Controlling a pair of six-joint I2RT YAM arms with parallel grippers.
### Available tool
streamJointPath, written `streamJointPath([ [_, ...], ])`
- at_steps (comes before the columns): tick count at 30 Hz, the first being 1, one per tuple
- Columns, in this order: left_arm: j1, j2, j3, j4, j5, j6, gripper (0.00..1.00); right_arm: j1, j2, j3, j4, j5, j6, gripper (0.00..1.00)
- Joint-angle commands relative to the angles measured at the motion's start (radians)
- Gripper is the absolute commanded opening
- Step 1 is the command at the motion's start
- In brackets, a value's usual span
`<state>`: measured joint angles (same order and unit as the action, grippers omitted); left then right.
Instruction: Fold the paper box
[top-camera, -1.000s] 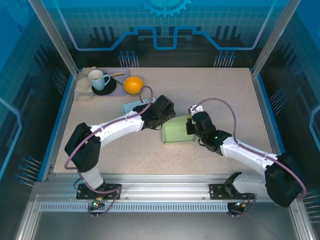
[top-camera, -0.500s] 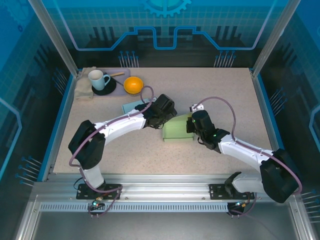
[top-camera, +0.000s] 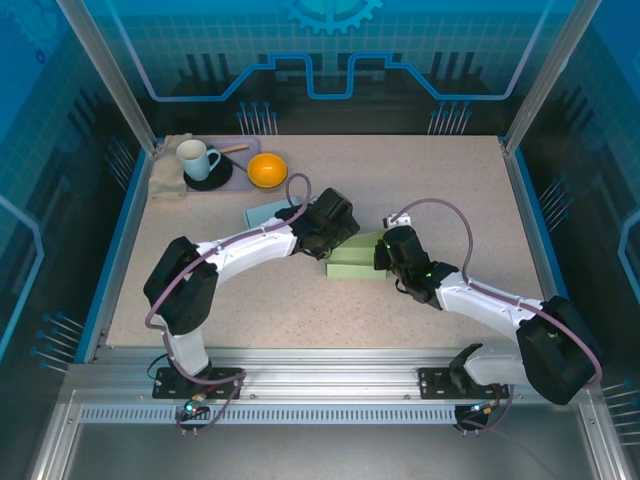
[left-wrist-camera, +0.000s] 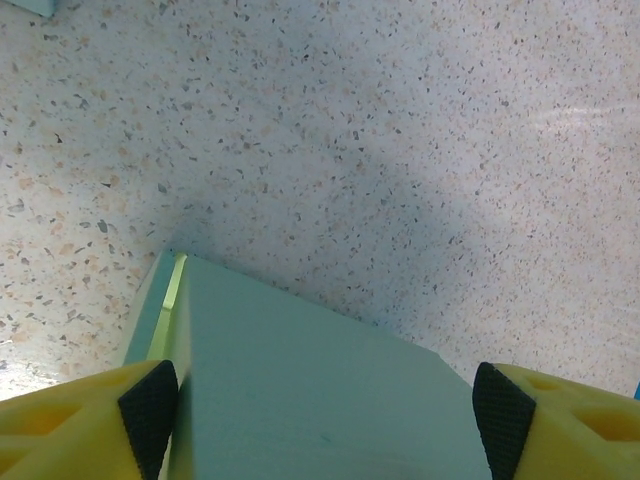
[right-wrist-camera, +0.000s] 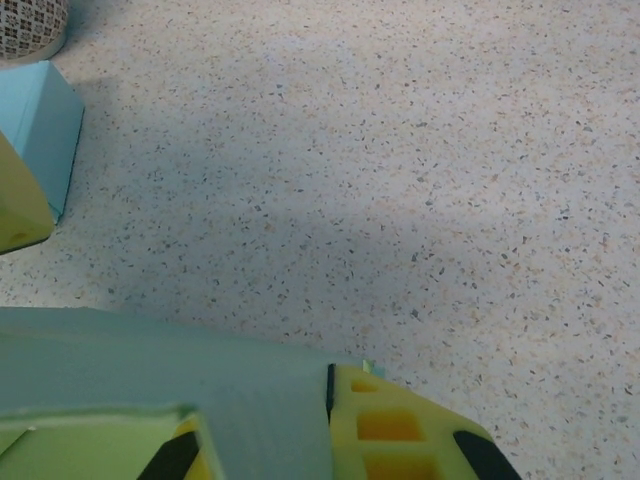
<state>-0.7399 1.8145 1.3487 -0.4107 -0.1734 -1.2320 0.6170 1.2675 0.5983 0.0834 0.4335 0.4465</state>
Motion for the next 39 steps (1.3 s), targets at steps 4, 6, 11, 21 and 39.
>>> streamJointPath([
  [4, -0.054, 0.016, -0.011, -0.022, 0.045, 0.034, 0.78, 0.034, -0.047, -0.050, 0.057, -0.070, 0.062, 0.03],
  [6, -0.062, 0.003, -0.047, -0.017, 0.037, 0.033, 0.78, 0.041, -0.062, -0.071, 0.046, -0.062, 0.077, 0.08],
  [11, -0.092, -0.028, -0.118, -0.033, -0.026, 0.041, 0.77, 0.045, -0.124, -0.120, -0.001, -0.058, 0.092, 0.20],
  [21, -0.144, -0.021, -0.129, -0.085, -0.153, 0.058, 0.77, 0.052, -0.370, -0.147, -0.241, -0.082, 0.061, 0.47],
  [39, -0.223, -0.027, -0.150, -0.126, -0.315, 0.048, 0.76, 0.048, -0.549, 0.033, -0.668, -0.114, 0.104, 0.54],
])
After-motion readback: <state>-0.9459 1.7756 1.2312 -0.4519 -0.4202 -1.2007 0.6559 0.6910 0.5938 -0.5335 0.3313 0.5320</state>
